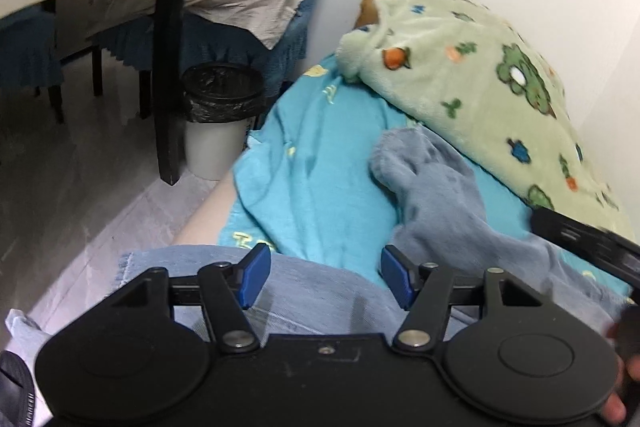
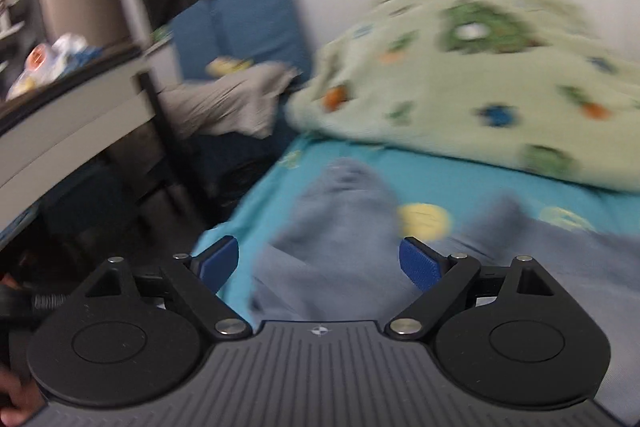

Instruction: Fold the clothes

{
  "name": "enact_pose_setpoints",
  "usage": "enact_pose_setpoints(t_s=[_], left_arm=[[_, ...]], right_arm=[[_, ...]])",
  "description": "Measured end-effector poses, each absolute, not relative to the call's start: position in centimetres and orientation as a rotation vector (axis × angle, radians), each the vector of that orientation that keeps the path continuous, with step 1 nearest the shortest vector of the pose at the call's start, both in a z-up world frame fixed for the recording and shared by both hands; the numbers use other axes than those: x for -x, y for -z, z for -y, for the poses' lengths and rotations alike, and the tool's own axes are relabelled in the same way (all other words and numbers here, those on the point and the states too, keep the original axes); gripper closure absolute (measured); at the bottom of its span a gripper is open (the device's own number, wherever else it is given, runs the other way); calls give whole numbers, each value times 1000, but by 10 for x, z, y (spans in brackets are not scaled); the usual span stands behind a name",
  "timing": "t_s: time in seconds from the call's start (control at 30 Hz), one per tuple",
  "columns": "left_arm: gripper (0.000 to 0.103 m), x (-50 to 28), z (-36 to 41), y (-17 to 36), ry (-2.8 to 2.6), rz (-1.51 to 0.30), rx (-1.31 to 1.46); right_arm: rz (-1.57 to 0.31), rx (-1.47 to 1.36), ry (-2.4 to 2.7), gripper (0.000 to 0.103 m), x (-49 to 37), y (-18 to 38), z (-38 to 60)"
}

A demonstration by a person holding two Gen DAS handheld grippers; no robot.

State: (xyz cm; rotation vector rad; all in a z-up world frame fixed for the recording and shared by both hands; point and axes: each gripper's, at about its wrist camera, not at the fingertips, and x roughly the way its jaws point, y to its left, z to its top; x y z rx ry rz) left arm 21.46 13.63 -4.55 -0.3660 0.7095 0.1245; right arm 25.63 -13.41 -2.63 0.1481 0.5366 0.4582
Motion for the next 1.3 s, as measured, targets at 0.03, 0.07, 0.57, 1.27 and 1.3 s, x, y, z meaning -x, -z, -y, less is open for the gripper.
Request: enact_pose_setpoints(t_s=[0.03,0.07,0.57,1.27,1.3], left_arm=[[46,-216,-138,50,-124,-714,378],[47,-218,-140,54,-123,-719,390],[50,-213,-141,67,-60,-715,516],[49,-217,-104,86,274,-745,724],[49,-216,-104,86,290,-741,734]], right_arm=[[-544,-135,-464,13,-260,27,130],[-552,-122,-470,13,-263,28,126],[-571,-89,-447,99,-278,9,132],[-700,-345,-187,51,-166,54,272],[-701,-340,-181,51,-153,48,272]])
